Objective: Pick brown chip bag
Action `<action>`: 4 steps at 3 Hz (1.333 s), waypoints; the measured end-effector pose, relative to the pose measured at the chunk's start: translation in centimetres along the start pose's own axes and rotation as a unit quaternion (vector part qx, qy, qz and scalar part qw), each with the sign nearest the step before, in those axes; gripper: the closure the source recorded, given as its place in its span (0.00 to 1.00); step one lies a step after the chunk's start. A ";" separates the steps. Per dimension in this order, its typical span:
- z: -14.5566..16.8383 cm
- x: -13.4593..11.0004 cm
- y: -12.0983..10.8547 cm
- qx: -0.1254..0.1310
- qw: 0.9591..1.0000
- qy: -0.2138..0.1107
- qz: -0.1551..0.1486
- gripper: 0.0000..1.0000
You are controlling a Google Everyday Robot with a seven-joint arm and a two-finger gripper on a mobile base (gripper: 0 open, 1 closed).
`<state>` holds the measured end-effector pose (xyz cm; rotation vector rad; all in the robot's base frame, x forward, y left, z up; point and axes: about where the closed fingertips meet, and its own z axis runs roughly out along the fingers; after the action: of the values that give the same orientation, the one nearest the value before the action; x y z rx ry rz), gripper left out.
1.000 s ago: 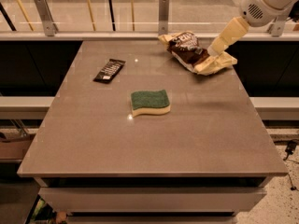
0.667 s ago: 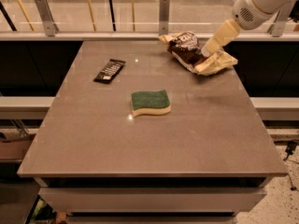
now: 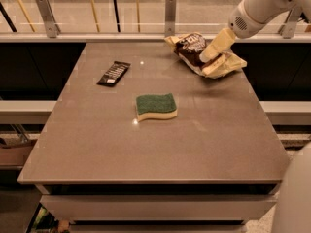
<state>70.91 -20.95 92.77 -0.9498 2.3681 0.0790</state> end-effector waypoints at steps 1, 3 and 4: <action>2.1 -0.9 0.2 -0.008 1.000 0.012 -0.004 0.00; 6.3 -2.1 0.9 -0.003 0.999 0.049 -0.004 0.00; 8.2 -2.0 1.0 0.013 0.997 0.075 0.005 0.00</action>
Offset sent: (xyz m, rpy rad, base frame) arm 0.0453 0.0420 -0.0311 -0.0848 0.0597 0.0108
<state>75.48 -16.82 86.86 -0.9603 2.5046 -0.0194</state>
